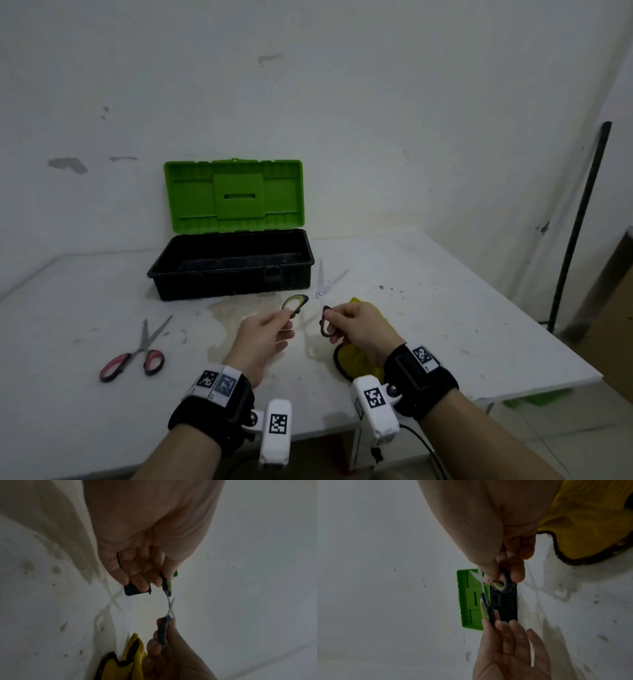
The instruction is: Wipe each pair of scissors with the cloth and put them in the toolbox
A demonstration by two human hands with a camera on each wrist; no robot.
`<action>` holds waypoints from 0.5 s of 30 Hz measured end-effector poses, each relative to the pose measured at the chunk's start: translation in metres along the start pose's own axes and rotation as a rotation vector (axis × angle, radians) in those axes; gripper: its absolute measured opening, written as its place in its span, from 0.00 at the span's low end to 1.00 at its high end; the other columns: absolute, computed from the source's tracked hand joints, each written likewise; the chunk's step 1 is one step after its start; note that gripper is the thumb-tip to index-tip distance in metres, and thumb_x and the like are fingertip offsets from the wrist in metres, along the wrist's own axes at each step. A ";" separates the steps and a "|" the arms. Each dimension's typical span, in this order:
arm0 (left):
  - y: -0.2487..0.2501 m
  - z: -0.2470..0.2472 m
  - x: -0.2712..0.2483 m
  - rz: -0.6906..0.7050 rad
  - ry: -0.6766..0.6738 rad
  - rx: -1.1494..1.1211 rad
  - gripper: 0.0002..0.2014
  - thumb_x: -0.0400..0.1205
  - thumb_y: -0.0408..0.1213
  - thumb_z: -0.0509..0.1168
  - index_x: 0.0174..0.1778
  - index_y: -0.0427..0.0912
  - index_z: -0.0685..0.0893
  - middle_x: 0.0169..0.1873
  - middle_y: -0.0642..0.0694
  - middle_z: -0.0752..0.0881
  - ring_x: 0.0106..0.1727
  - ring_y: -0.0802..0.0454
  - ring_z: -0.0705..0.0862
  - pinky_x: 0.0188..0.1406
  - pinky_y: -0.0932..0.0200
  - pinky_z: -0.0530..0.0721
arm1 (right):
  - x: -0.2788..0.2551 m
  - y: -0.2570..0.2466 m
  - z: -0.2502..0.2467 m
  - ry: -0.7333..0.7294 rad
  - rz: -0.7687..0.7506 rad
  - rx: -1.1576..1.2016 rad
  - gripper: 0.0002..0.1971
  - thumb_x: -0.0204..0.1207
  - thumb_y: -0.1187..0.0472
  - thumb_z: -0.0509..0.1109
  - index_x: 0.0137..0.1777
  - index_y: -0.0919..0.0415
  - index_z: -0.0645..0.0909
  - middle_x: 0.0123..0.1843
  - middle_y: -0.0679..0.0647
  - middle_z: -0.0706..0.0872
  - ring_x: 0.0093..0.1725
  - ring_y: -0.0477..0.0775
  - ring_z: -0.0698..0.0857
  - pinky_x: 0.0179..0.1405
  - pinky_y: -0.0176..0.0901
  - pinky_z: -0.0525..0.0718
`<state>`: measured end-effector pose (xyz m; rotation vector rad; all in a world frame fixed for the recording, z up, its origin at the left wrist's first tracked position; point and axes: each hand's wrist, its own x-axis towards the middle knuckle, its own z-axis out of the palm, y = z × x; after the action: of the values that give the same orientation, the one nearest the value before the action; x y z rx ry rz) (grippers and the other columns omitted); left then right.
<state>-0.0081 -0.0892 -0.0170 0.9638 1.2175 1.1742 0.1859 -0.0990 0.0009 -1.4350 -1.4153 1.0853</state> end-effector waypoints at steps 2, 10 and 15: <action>0.002 -0.004 -0.001 -0.039 -0.046 0.024 0.08 0.84 0.40 0.71 0.53 0.39 0.89 0.43 0.46 0.89 0.43 0.50 0.89 0.48 0.56 0.85 | 0.001 -0.003 0.003 -0.001 0.002 -0.008 0.13 0.82 0.56 0.70 0.47 0.68 0.87 0.37 0.55 0.89 0.31 0.47 0.86 0.31 0.37 0.79; 0.012 -0.013 0.002 0.040 -0.035 0.095 0.05 0.83 0.35 0.71 0.52 0.42 0.90 0.42 0.48 0.92 0.39 0.53 0.90 0.44 0.59 0.84 | 0.005 -0.010 0.014 0.004 0.013 -0.025 0.14 0.82 0.57 0.70 0.49 0.70 0.87 0.33 0.52 0.88 0.28 0.46 0.85 0.30 0.37 0.78; 0.002 -0.005 -0.001 0.008 -0.056 0.066 0.10 0.80 0.34 0.75 0.54 0.34 0.89 0.43 0.43 0.93 0.39 0.53 0.92 0.36 0.66 0.86 | 0.008 -0.010 0.029 0.032 0.044 -0.003 0.14 0.82 0.57 0.70 0.50 0.71 0.86 0.36 0.54 0.88 0.27 0.44 0.85 0.25 0.32 0.77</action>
<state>-0.0135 -0.0898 -0.0156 1.0450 1.2147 1.1124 0.1554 -0.0915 0.0019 -1.4854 -1.3692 1.0839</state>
